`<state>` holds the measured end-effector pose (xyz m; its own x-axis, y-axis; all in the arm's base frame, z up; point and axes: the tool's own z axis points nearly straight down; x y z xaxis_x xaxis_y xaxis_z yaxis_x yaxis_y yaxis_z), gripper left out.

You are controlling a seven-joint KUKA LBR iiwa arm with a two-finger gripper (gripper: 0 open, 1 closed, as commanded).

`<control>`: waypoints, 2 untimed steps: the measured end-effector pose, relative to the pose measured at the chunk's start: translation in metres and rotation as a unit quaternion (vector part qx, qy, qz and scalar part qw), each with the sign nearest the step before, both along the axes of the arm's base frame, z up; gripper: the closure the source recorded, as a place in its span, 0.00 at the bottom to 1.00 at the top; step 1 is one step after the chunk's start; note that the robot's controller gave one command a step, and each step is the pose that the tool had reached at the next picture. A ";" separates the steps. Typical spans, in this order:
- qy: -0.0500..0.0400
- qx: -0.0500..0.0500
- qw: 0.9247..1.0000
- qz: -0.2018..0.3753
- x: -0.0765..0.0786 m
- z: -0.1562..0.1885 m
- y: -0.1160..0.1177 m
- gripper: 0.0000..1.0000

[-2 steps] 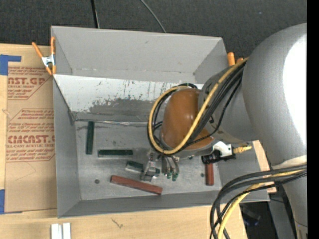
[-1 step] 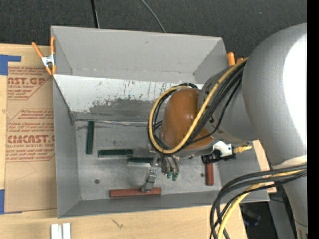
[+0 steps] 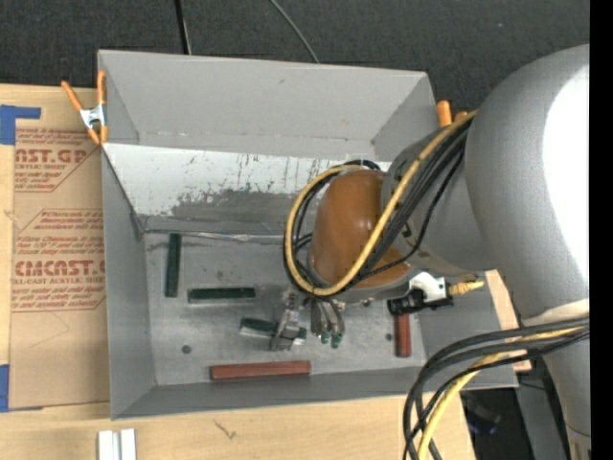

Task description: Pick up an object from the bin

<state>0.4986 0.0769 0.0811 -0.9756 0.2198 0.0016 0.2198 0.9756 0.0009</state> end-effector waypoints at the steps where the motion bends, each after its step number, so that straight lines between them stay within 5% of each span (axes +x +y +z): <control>1: 0.000 0.000 1.000 0.000 0.000 0.000 0.000 1.00; 2: -0.001 0.000 1.000 0.007 0.002 0.124 0.006 1.00</control>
Offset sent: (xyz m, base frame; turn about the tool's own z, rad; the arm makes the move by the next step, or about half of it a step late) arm 0.0014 0.0058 0.1244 -0.0135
